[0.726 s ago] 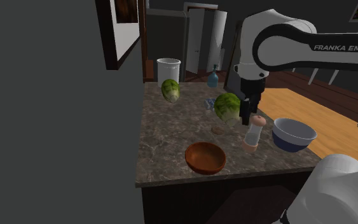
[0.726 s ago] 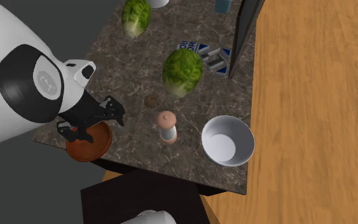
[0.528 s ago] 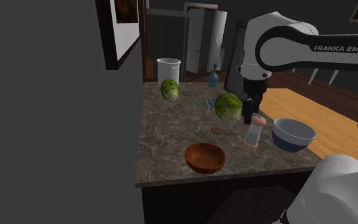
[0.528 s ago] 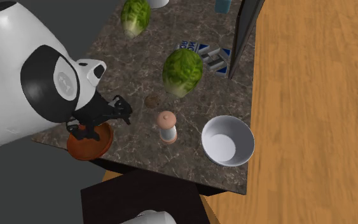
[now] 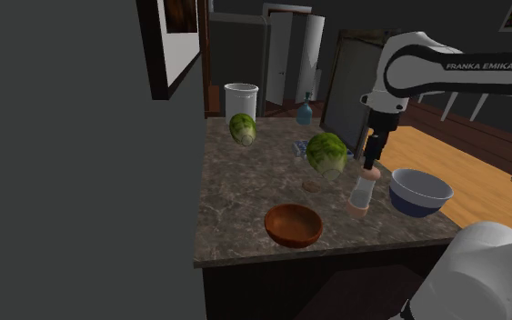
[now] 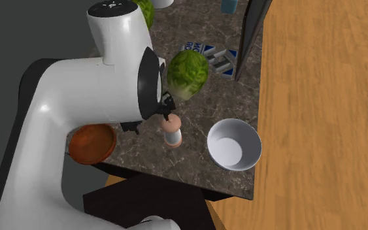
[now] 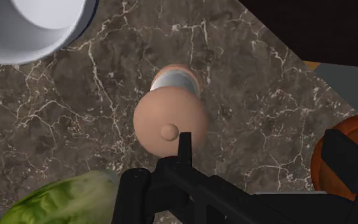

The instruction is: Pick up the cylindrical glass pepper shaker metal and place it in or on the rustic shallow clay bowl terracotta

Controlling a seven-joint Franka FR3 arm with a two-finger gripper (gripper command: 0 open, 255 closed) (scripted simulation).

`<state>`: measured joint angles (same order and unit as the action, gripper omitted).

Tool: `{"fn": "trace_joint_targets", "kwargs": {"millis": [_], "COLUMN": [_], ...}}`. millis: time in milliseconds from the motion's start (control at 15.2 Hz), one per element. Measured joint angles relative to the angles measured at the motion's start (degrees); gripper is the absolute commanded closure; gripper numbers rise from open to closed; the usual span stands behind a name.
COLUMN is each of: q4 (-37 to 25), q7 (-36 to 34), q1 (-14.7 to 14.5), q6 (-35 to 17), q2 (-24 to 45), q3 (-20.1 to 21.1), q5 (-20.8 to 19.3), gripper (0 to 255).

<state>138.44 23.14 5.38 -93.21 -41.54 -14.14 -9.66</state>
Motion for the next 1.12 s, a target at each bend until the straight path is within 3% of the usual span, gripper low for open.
{"fn": "trace_joint_targets", "kwargs": {"millis": [396,1122], "q4": [-0.9,4.5], "q7": [9.3,9.7], "q1": [1.4,1.7], "q6": [-4.7,-10.4], "q2": [4.3,4.5], "q3": [-10.3,-11.7], "q5": [-0.3,-1.0], "gripper": [0,0]}}
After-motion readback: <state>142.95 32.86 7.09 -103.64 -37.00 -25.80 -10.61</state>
